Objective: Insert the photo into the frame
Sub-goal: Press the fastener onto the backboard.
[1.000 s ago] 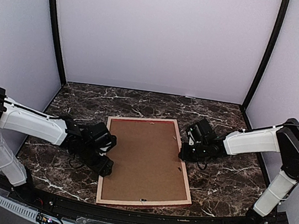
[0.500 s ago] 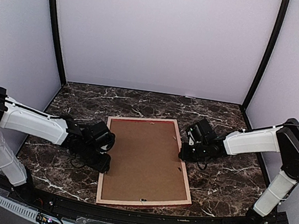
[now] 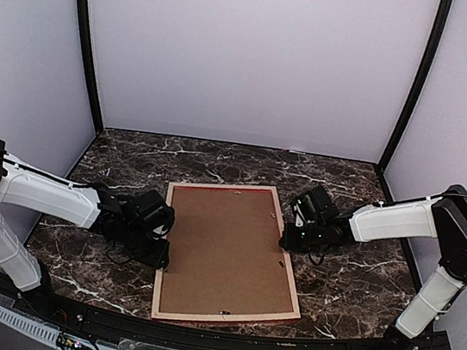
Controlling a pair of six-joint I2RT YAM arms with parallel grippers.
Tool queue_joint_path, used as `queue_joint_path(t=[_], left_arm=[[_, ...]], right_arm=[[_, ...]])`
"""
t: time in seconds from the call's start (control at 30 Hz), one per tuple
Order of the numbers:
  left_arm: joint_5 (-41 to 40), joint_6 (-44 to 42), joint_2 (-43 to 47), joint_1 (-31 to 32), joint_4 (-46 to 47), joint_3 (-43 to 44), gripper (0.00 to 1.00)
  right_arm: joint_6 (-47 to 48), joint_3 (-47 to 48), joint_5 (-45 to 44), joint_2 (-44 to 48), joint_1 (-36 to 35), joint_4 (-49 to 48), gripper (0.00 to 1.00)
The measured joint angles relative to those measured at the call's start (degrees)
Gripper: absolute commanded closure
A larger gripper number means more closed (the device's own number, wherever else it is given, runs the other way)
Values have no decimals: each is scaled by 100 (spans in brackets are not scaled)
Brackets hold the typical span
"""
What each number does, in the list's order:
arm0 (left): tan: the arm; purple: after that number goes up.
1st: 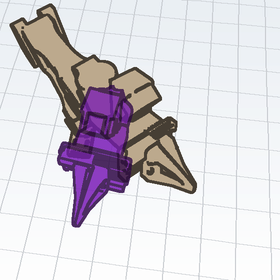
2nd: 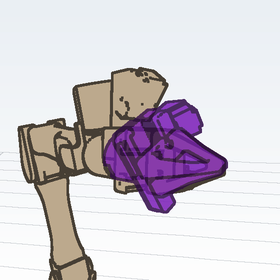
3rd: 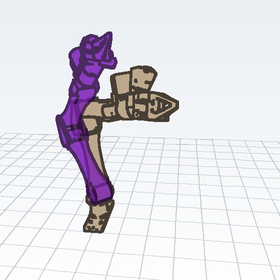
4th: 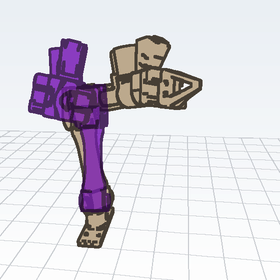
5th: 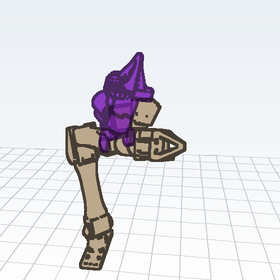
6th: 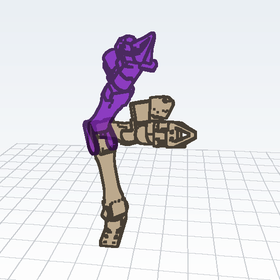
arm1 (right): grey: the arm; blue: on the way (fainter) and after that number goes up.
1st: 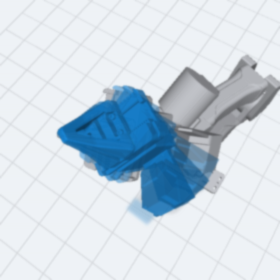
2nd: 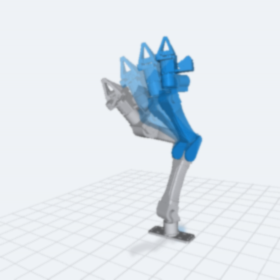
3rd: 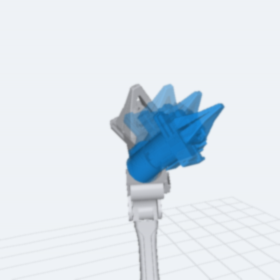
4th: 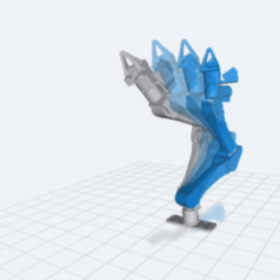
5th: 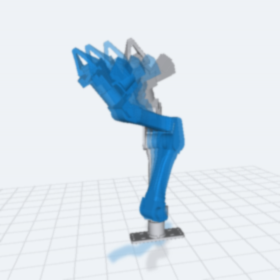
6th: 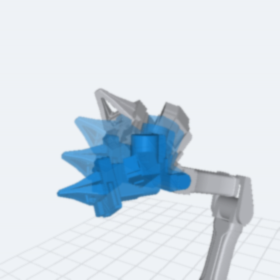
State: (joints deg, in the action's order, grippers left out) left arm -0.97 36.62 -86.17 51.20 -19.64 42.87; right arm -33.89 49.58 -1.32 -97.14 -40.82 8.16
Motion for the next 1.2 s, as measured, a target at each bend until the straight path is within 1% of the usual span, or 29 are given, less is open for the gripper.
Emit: queue_joint_path(t=[0.2,0.4,0.73,0.83,0.97,1.0,1.07,1.2], left_arm=[[192,-111,11,-20,20,-15,62],[503,-387,-94,-20,-282,157,62],[566,-680,-321,-22,-778,507,63],[605,-754,-328,-31,-870,542,58],[732,-925,-321,-94,-990,586,45],[765,-957,-306,-129,-1027,586,40],[815,-988,-251,-203,-1069,586,35],[868,-1005,20,-542,-1023,586,32]], right_arm=[[31,0,-4,0,7,-2,93],[81,-2,7,0,11,-13,93],[94,-9,17,2,11,-28,93],[107,-9,33,0,11,-39,93],[138,-9,48,0,11,-44,93],[146,-9,48,0,11,-44,93],[149,-9,48,0,11,-44,93],[155,-9,48,0,11,-44,93]])
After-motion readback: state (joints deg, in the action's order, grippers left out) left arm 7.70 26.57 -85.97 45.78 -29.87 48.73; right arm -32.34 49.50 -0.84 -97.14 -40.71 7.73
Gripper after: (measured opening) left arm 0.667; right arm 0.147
